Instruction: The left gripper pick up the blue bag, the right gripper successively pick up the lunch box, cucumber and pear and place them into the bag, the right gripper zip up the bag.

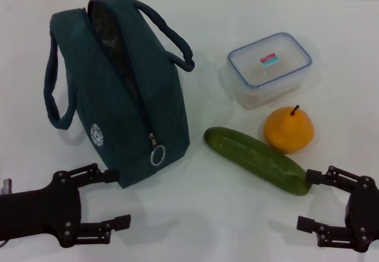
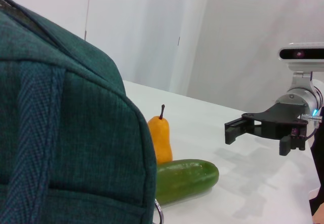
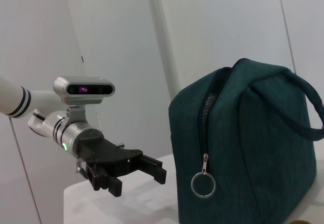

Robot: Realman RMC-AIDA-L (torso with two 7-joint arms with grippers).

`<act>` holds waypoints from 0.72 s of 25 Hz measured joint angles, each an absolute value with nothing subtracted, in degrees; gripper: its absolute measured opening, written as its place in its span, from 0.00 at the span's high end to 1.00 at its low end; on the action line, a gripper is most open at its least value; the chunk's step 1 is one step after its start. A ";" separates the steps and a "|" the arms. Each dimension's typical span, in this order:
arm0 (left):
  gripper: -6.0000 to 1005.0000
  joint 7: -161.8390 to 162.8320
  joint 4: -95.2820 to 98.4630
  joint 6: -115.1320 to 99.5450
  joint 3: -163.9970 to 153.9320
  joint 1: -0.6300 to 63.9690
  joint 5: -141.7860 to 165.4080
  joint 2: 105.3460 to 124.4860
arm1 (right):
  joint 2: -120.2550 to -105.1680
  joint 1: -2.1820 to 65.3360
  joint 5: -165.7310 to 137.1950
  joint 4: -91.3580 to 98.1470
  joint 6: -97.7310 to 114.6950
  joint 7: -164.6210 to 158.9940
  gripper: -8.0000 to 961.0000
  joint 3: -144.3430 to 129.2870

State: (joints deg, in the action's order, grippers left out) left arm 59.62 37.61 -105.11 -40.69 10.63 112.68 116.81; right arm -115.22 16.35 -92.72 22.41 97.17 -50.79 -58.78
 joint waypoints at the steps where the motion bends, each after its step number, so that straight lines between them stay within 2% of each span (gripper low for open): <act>1: 0.13 59.66 37.61 -105.11 -40.69 10.63 112.68 116.80 | -115.22 16.35 -92.72 22.41 97.22 -50.79 0.09 -58.76; 13: 0.13 61.24 37.58 -107.89 -40.70 10.44 112.27 116.86 | -115.22 16.35 -92.73 22.41 97.23 -51.00 0.09 -58.62; 18: 0.13 67.38 37.49 -114.06 -38.08 10.20 110.11 116.09 | -115.22 16.35 -92.73 22.41 97.22 -51.19 0.09 -58.62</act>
